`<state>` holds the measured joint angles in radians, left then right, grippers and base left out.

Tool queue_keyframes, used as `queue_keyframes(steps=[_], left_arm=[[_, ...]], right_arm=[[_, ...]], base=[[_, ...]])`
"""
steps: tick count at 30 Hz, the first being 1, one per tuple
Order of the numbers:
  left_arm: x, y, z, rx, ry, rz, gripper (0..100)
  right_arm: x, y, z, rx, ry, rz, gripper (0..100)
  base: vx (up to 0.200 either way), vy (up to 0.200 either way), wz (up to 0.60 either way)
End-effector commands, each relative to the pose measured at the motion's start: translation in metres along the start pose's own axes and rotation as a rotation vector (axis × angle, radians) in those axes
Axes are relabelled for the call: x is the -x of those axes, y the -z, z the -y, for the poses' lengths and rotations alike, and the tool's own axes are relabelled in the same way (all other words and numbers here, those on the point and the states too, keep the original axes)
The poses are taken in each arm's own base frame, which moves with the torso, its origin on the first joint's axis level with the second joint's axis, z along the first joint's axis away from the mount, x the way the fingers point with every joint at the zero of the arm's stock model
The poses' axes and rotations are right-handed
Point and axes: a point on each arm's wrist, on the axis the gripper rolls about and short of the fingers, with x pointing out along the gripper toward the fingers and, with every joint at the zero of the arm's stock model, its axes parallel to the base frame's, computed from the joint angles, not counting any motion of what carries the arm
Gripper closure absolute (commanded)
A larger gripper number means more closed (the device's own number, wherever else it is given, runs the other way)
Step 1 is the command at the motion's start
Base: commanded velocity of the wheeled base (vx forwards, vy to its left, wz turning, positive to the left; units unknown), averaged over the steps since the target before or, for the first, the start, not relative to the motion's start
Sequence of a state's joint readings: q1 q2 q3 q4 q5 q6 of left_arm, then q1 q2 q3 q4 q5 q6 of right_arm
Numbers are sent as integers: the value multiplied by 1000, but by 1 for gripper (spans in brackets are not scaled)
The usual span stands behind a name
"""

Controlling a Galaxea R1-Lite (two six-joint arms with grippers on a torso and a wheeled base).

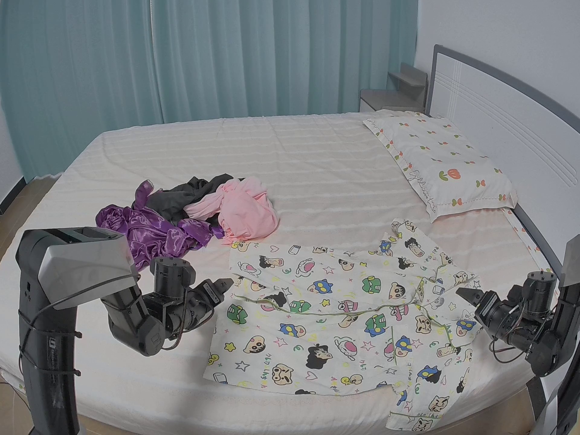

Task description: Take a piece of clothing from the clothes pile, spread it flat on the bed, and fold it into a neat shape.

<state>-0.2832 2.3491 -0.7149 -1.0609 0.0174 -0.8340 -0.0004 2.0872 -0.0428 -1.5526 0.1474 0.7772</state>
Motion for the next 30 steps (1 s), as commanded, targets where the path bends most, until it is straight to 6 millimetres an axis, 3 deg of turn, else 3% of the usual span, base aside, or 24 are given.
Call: queue_keyframes(steps=[1, 5, 10, 22, 26, 30], left_arm=[[68, -8, 7, 67, 75, -53, 0], [99, -2, 13, 99, 149, -136, 0], [104, 6, 11, 98, 146, -177, 0], [87, 24, 3, 77, 94, -239, 0], [78, 34, 5, 49, 94, -266, 0], [51, 39, 6, -39, 40, -207, 0]], right_arm=[[11, 4, -1, 9, 1, -17, 0], [12, 7, 0, 13, 26, -45, 0], [12, 17, 7, 52, 90, -131, 0], [12, 21, 10, 98, 116, -168, 0], [11, 21, 11, 99, 121, -165, 0], [10, 22, 12, 103, 123, -172, 0]], base=[[0, 0, 0], [0, 0, 0], [-120, 0, 0], [-200, 0, 0], [0, 0, 0], [0, 0, 0]])
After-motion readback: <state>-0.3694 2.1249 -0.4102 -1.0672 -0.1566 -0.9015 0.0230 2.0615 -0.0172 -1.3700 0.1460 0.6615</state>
